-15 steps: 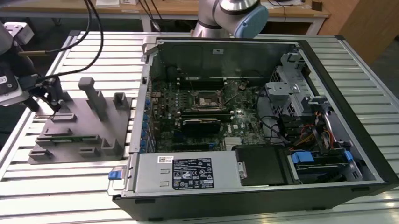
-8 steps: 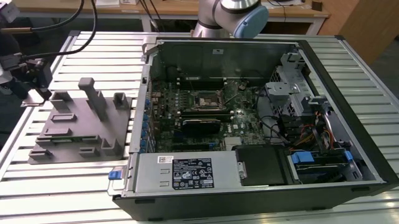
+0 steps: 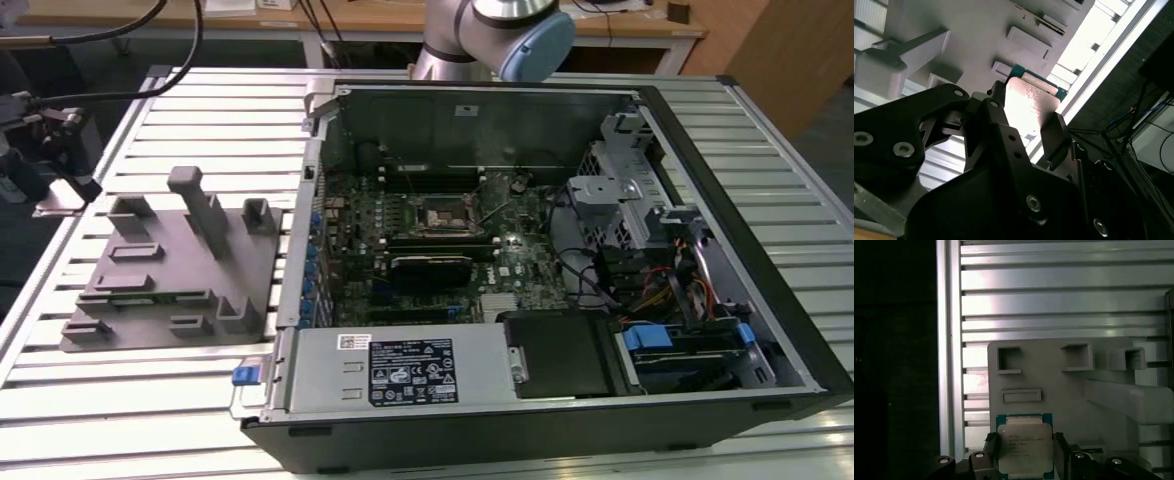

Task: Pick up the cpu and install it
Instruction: 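Pick up the cpu and move it towards the insertion slot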

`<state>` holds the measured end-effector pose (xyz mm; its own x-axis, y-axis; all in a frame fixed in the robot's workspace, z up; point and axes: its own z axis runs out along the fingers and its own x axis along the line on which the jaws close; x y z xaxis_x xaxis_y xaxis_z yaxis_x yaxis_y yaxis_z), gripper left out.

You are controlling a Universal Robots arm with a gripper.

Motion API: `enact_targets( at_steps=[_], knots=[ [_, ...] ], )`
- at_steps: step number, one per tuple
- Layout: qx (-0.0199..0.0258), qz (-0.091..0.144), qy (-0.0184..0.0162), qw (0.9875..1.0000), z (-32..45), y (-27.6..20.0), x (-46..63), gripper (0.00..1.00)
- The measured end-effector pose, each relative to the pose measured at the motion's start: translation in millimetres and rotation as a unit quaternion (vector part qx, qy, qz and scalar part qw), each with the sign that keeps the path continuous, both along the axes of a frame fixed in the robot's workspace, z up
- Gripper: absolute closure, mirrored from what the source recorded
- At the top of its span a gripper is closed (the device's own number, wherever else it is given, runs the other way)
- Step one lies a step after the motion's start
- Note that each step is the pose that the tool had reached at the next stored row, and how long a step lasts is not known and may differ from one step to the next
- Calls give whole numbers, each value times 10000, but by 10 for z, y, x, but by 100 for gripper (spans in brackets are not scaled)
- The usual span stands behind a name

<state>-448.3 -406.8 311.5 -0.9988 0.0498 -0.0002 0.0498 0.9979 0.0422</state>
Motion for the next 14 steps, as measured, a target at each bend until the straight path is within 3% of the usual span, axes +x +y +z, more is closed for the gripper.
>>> enact_targets(
  at_steps=[14],
  knots=[
    [0,0,1,10000,247,0,0,47]
  ],
)
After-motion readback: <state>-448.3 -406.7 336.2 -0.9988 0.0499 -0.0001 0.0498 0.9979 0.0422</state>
